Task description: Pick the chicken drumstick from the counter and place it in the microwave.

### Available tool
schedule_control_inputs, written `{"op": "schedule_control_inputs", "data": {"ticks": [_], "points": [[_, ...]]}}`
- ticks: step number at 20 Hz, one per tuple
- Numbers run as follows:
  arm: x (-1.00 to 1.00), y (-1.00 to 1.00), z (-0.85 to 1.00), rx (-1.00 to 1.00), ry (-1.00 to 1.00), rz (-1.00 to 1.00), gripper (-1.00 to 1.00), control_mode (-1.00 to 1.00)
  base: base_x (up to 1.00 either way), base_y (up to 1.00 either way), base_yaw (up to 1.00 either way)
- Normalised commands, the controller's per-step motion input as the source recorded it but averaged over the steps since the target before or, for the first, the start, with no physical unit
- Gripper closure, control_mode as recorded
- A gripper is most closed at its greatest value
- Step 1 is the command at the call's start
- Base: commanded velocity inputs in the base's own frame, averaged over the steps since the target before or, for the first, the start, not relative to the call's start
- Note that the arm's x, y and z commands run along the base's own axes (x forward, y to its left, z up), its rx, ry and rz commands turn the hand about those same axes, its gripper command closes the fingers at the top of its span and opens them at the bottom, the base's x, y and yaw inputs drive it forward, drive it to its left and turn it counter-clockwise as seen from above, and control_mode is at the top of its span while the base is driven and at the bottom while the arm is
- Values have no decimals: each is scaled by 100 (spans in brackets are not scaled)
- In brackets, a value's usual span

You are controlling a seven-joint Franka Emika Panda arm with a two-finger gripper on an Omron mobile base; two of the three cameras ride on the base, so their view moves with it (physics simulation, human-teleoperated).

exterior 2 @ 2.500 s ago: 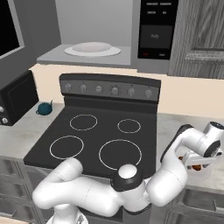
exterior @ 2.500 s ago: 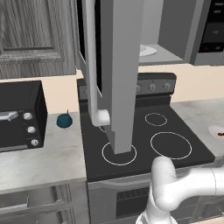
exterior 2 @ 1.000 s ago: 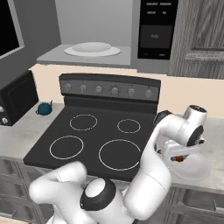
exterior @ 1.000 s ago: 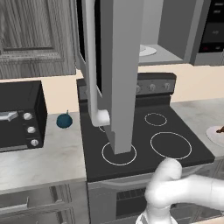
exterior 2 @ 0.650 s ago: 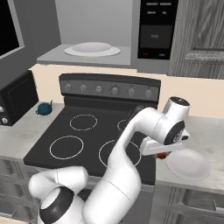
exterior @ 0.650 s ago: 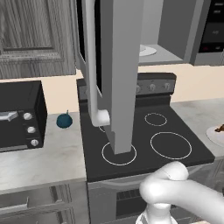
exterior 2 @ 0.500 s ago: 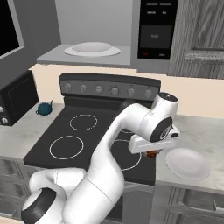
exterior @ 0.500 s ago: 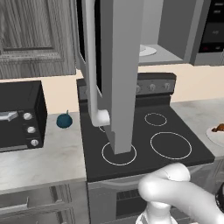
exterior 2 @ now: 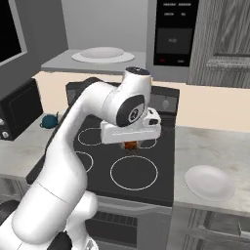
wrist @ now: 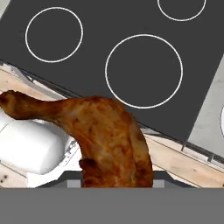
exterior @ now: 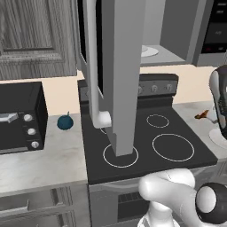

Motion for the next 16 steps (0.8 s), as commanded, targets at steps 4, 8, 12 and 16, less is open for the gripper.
{"op": "schedule_control_inputs", "data": {"ticks": [4,8,12,16], "points": [[11,100,66,7,-9,-15,100,-100,0,0,0],[16,92,100,15,-9,-16,100,-100,0,0,0],[18,94,93,25,-8,-17,100,-100,0,0,0],[4,37,75,27,-24,-9,100,-100,0,0,0]]}}
